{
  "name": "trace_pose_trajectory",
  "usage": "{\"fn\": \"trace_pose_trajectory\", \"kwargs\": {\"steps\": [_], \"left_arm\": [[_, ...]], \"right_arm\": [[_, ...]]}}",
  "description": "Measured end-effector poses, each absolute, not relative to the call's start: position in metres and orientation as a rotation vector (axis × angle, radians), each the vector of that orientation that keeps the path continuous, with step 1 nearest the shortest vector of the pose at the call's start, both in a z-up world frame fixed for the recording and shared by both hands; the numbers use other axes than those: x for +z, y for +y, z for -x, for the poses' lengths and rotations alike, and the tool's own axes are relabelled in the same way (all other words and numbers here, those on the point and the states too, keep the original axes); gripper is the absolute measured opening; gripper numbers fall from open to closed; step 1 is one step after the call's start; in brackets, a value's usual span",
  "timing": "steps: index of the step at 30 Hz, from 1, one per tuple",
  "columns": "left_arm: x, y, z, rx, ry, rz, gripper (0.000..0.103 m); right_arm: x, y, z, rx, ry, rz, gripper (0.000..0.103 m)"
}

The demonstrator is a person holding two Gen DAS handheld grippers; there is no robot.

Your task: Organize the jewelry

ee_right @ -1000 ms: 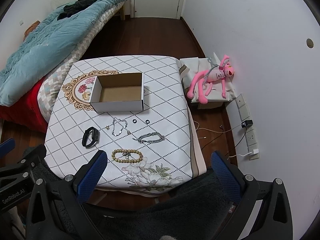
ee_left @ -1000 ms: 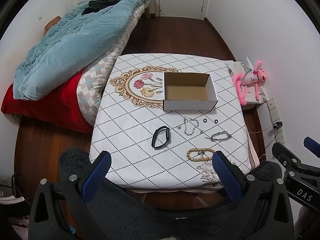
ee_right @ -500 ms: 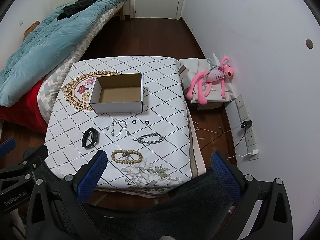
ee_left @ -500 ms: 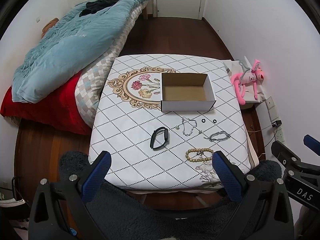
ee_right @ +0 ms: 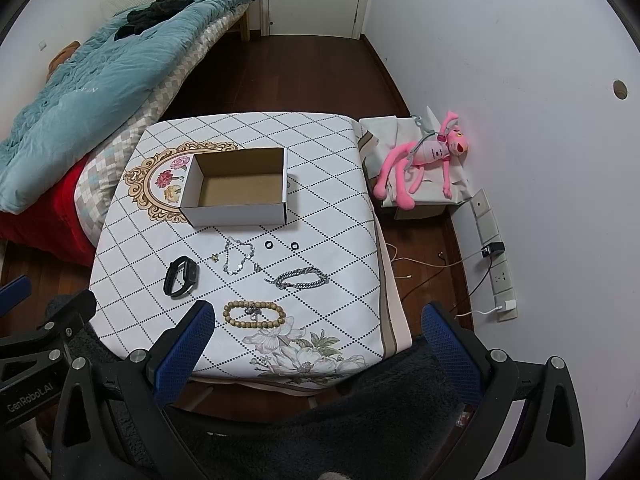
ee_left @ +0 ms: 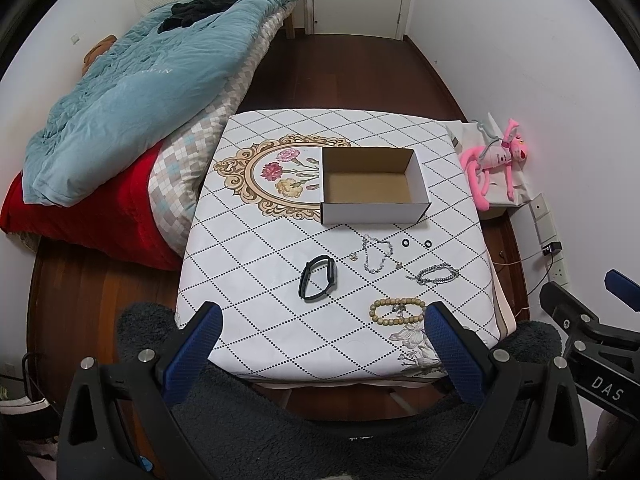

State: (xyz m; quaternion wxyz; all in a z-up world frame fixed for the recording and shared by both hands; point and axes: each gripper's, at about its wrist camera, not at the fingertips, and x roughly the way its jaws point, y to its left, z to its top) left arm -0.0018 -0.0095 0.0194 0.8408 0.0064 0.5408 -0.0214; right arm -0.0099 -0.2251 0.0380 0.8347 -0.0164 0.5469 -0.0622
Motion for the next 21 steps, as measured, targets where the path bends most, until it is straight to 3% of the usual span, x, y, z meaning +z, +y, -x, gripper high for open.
{"fn": "trace_pose_trajectory", "kwargs": {"steps": [21], "left_arm": [[0.002,-0.010,-0.015,-0.016,1.134,-0.034,0.103]], "right_arm": [[0.019,-0.230,-0.007,-0.166,1.174,0.015,0.103]]}}
